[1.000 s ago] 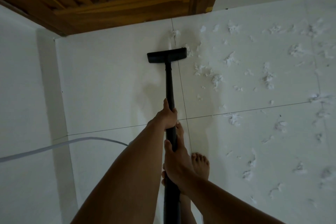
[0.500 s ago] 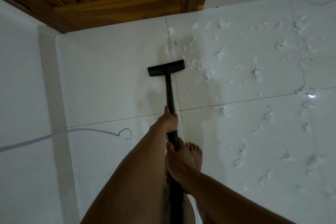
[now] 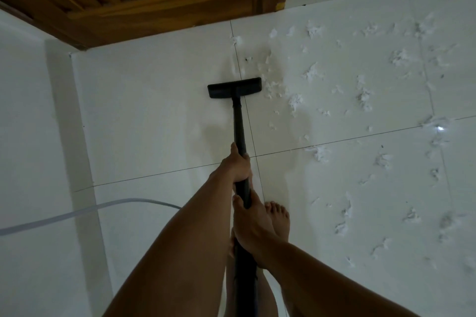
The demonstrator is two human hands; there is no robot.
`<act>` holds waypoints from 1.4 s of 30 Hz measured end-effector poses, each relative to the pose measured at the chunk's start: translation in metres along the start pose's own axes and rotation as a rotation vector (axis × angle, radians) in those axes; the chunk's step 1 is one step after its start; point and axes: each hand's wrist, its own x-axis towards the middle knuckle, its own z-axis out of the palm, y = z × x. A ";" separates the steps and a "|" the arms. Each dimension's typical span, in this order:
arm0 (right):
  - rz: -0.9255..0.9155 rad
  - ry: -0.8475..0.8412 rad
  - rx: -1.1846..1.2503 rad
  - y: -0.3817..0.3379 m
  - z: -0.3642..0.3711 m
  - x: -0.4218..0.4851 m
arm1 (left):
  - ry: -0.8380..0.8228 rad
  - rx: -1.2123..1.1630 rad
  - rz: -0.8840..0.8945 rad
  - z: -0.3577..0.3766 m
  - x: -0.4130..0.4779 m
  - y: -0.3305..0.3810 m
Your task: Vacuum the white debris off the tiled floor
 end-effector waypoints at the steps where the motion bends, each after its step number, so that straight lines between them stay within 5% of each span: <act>1: 0.026 0.007 0.027 -0.002 0.003 0.003 | -0.002 0.008 0.001 -0.004 0.004 0.002; 12: 0.117 0.056 0.245 -0.019 0.044 0.068 | -0.016 0.093 0.023 -0.054 0.039 0.027; 42: 0.087 0.046 0.227 -0.072 0.031 0.125 | -0.009 0.111 0.041 -0.101 0.095 0.070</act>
